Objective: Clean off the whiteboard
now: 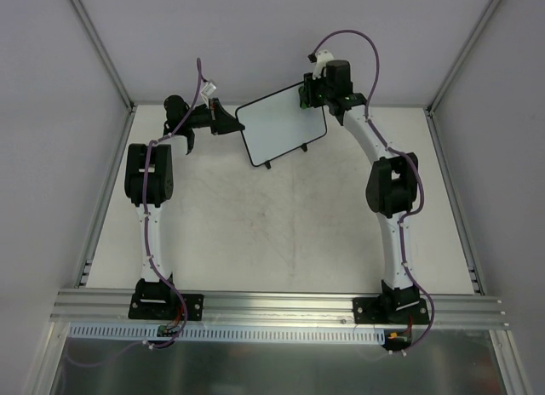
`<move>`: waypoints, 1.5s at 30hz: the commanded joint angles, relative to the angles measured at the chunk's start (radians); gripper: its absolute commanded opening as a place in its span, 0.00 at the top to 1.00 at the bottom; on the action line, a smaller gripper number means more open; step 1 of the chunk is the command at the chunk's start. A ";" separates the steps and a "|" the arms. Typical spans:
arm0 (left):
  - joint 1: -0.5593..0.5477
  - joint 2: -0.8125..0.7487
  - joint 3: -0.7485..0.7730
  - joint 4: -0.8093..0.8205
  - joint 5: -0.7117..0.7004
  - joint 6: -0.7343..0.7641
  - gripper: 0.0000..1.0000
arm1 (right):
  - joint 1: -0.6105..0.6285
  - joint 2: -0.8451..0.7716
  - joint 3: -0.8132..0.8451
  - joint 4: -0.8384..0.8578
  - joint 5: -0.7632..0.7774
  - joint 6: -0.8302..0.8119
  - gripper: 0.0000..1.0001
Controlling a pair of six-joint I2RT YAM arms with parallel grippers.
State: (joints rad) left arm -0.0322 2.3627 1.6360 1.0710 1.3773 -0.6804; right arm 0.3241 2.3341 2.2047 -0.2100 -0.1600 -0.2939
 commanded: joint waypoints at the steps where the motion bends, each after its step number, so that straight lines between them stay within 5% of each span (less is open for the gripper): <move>1: -0.025 -0.022 0.022 0.029 0.143 0.001 1.00 | -0.008 -0.024 0.056 0.046 0.030 -0.024 0.99; 24: -0.031 -0.025 0.024 0.030 0.152 -0.005 1.00 | -0.017 -0.025 -0.214 -0.072 -0.090 0.055 1.00; 36: -0.031 -0.025 0.030 0.030 0.155 -0.010 1.00 | -0.031 -0.016 -0.128 -0.068 -0.081 0.065 1.00; 45: -0.031 -0.025 0.025 0.032 0.155 -0.010 1.00 | -0.094 0.005 0.010 0.053 -0.213 0.202 1.00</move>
State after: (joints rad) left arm -0.0334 2.3627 1.6409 1.0683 1.3834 -0.6857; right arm 0.2630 2.3455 2.1643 -0.2558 -0.3016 -0.1745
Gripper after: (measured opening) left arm 0.083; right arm 0.339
